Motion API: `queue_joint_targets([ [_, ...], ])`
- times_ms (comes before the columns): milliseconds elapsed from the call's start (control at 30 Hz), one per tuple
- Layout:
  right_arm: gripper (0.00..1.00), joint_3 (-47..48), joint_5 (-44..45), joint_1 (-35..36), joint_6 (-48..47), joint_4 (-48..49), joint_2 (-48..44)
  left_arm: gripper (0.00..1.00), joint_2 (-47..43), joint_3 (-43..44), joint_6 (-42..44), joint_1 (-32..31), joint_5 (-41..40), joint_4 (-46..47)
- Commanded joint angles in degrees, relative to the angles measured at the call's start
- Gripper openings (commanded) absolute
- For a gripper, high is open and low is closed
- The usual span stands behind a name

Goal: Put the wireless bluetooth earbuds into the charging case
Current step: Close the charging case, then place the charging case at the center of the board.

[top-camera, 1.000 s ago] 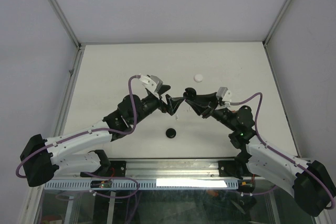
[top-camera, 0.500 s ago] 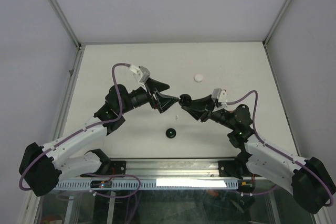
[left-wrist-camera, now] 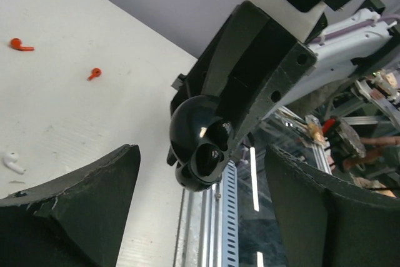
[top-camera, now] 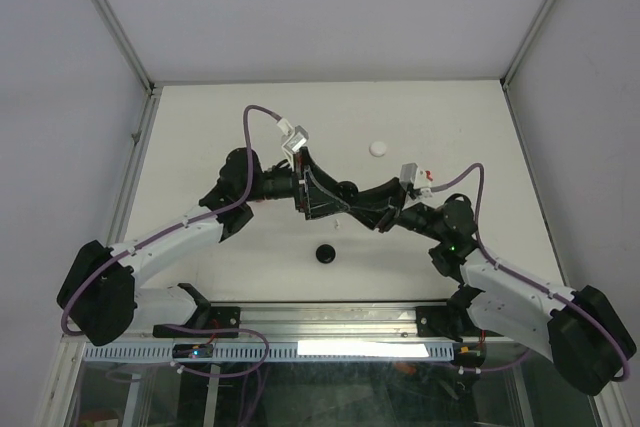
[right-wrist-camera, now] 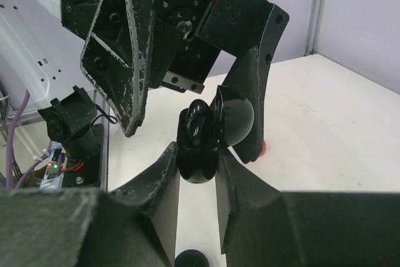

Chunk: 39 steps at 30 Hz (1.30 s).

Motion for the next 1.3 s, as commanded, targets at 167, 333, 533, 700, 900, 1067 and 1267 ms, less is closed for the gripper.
queue_joint_targets([
  [167, 0.00, 3.17, -3.18, -0.30, 4.12, 5.64, 2.17, 0.77, 0.53, 1.81, -6.23, 0.42, 9.73, 14.56],
  [333, 0.00, 3.03, -4.41, -0.34, 4.98, 4.46, 2.72, 0.75, -0.12, 1.50, -6.15, 0.48, 10.56, 16.82],
  [533, 0.00, 2.63, -6.04, -0.43, 5.22, 1.09, 2.66, 0.74, -1.09, 1.32, -4.26, 0.64, 10.81, 17.29],
  [700, 0.00, 1.49, -5.88, -0.83, 5.53, -2.49, 1.24, 0.77, -2.20, 1.80, -1.01, 1.37, 7.73, 10.91],
  [900, 0.00, 3.19, -1.30, -2.06, 3.36, -18.13, -1.73, 0.87, -7.94, 3.48, 10.34, 2.35, -11.77, -10.74],
  [1067, 0.00, 4.32, 1.73, -3.45, 3.67, -30.40, -2.66, 0.94, -12.80, 6.25, 18.65, 2.45, -31.49, -26.72],
  [1267, 0.00, 5.75, 5.68, -4.26, 5.08, -42.41, -1.39, 0.99, -14.80, 10.59, 27.06, 2.61, -47.38, -39.42],
])
